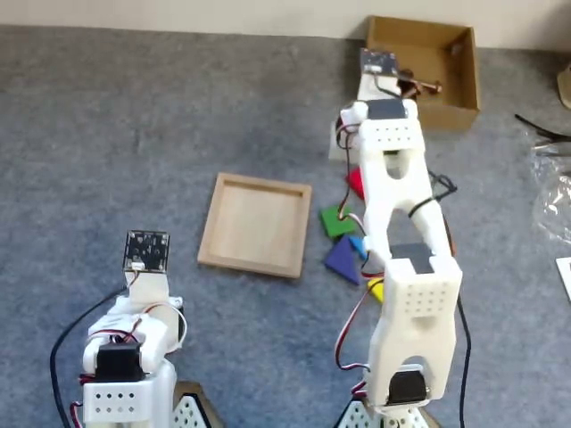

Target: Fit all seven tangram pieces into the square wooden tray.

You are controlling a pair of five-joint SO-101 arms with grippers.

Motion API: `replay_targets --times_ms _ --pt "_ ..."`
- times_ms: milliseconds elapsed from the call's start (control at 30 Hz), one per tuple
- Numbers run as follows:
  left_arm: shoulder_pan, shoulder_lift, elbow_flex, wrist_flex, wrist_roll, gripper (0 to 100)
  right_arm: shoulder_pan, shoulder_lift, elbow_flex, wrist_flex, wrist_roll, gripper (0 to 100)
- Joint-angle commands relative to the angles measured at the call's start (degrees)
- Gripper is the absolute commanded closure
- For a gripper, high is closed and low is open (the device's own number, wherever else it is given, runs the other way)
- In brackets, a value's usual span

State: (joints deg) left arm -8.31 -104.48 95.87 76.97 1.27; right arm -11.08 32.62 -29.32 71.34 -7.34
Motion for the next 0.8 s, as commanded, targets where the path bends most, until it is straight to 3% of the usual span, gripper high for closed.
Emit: replay_targets --times_ms 0,467,767 --pt "-0.84 -0.40 1.27 0.26 -0.44 99 -0.66 1.54 -3.82 -2.07 -0.70 74.2" --pt "-0.84 -0.40 1.27 0.26 -0.44 99 0.13 14.81 -16.48 1.63 -0.70 74.2" --pt "-0.84 -0.40 1.27 0.26 -0.44 99 2.42 16.04 -23.87 11.74 -0.44 74.2"
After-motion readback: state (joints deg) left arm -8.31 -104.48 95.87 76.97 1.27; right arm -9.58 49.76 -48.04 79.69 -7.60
